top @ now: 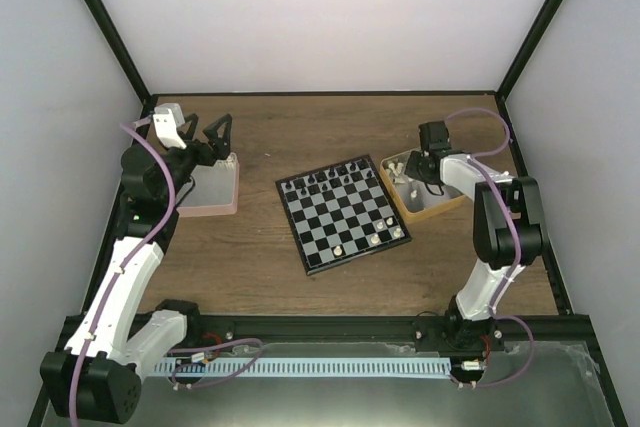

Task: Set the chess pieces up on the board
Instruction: Pick up the chess piece from the storage box.

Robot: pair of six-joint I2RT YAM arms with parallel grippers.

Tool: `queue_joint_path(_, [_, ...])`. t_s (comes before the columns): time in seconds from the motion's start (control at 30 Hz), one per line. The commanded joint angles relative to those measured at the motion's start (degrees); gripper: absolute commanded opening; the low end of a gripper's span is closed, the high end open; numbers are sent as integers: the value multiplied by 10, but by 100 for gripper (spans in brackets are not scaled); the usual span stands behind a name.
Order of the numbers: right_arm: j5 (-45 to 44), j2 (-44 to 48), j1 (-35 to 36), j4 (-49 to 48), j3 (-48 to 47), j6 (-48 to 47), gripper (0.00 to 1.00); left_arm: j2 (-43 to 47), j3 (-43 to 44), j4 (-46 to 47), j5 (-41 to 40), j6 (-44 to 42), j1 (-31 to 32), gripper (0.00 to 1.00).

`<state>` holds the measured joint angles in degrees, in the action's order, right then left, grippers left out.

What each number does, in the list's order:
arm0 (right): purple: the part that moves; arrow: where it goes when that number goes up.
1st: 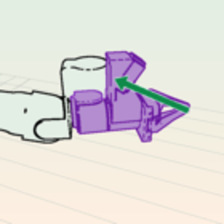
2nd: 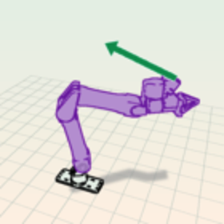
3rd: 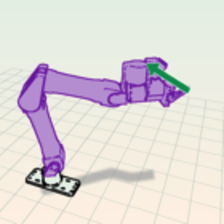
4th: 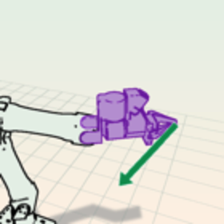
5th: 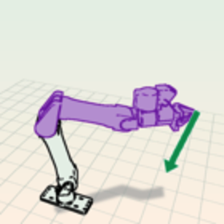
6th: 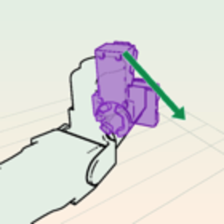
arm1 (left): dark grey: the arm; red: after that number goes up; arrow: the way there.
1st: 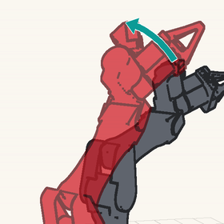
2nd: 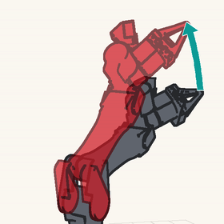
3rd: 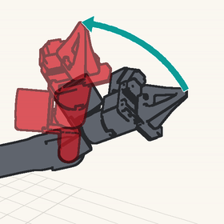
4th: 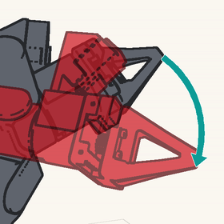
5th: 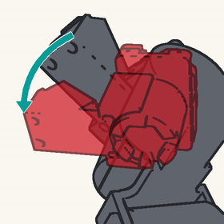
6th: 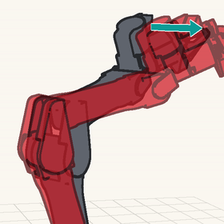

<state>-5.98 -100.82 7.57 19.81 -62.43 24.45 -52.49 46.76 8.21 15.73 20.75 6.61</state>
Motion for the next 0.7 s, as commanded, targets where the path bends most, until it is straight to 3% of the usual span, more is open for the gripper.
queue_joint_path(0.0, [6, -23, -6, -16, -28, -1, 19, 9, 5, 9, 1, -5, -4, 100])
queue_joint_path(0.33, [-9, -41, -6, -15, -25, 6, 15, 7, 5, 10, 1, -5, -4, 100])
queue_joint_path(0.67, [-26, -34, -5, -20, -16, 0, 5, 6, 4, 12, 1, -4, -4, 100])
